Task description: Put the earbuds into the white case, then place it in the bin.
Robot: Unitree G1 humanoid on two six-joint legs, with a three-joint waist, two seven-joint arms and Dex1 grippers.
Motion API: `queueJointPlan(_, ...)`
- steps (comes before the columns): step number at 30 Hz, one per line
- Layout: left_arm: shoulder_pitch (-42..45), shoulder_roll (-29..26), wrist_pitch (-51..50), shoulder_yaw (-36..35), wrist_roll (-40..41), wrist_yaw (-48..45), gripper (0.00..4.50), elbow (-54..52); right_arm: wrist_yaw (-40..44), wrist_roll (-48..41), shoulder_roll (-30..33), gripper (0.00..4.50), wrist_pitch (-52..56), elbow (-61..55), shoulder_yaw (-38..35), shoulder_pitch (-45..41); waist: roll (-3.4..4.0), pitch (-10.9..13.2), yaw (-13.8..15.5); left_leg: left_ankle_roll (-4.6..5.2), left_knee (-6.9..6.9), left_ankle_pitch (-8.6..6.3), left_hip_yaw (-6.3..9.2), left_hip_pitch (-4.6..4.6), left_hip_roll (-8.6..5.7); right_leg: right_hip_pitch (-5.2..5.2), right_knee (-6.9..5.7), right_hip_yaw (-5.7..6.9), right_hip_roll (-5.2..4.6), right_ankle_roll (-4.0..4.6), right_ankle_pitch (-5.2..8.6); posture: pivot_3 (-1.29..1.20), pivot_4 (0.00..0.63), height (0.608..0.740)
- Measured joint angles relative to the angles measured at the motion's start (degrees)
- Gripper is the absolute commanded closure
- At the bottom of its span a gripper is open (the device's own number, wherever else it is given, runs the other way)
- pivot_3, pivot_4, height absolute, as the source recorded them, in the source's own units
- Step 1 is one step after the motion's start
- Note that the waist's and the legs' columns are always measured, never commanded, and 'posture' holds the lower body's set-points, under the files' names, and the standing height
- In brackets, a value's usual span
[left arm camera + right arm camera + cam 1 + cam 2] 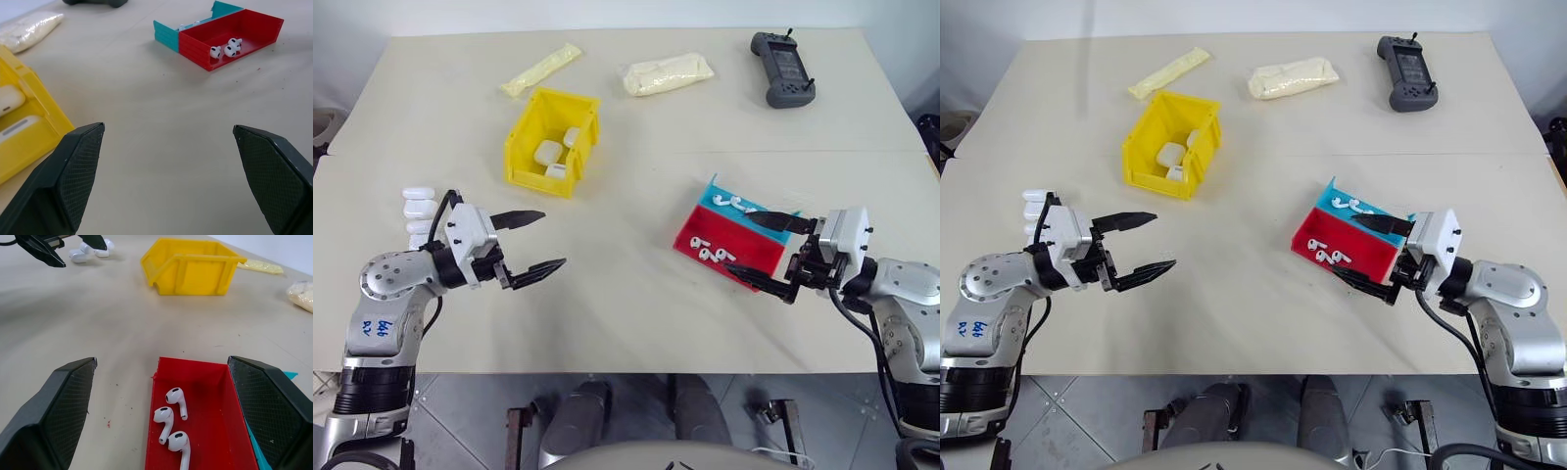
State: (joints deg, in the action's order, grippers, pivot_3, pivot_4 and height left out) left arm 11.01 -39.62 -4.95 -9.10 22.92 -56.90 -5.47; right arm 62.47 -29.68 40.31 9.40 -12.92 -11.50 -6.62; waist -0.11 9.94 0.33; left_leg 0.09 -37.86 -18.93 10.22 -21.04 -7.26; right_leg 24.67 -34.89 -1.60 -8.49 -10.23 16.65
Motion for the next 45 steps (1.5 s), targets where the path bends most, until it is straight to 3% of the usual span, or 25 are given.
queueJointPlan(6,-1.5,0.0,0.0,-0.8,-1.2,1.7,0.02,0.1,0.3,0.3,-0.6,0.0,-0.7,0.7,1.6,-0.3,0.0,0.0,-0.1,0.01,0.0,-0.01,-0.04,0.01,0.0,0.02,-0.06,-0.06,0.01,0.0,0.0,0.0,0.15,0.74)
queueJointPlan(13,-11.2,1.3,-3.0,-8.7,-0.6,9.5,0.02,-4.1,1.1,0.5,-3.3,0.0,-1.9,3.5,4.9,-4.6,0.0,0.0,-0.3,0.0,0.02,-0.03,-0.17,0.01,0.06,0.13,-0.08,-0.2,0.06,0.0,0.0,0.0,0.15,0.74)
queueJointPlan(17,-20.6,7.4,-6.3,-16.9,0.1,19.2,0.02,-10.3,1.7,0.7,-7.8,0.0,-3.2,4.9,8.1,-9.4,-0.01,0.0,-0.6,0.01,0.02,-0.07,-0.24,0.04,0.1,0.12,-0.09,-0.27,0.1,0.01,-0.01,0.0,0.15,0.74)
queueJointPlan(26,-33.6,19.7,-17.5,-28.1,1.7,38.4,0.02,-19.8,2.9,2.6,-14.7,0.0,-8.3,7.0,14.2,-15.6,-0.07,0.0,0.3,0.03,-0.08,-0.13,-0.27,0.09,0.09,0.08,0.0,-0.31,0.13,0.02,-0.01,0.0,0.15,0.74)
queueJointPlan(31,-33.6,20.2,-22.9,-31.4,4.9,43.0,0.02,-21.7,3.1,2.6,-14.7,0.0,-8.4,7.7,14.3,-16.3,-0.1,0.0,1.2,-0.01,-0.16,-0.15,-0.25,0.14,0.1,0.0,-0.04,-0.3,0.15,0.06,0.01,0.0,0.15,0.74)
queueJointPlan(39,-21.9,3.8,-43.6,-32.8,12.7,45.3,0.02,-21.2,3.7,2.6,-13.7,0.0,-8.2,8.4,14.0,-15.7,-0.11,-0.1,0.7,-0.08,-0.05,-0.23,-0.29,0.35,0.16,-0.02,-0.21,-0.35,0.22,0.2,0.08,0.0,0.15,0.74)
queueJointPlan(45,-3.5,-11.1,-63.2,-26.9,13.1,46.1,0.02,-9.2,3.3,2.7,-13.3,0.0,-8.0,8.1,13.8,-15.2,-0.11,0.0,0.4,-0.22,0.02,-0.31,-0.3,0.48,0.37,0.02,-0.59,-0.38,0.44,0.39,0.18,0.0,0.15,0.74)
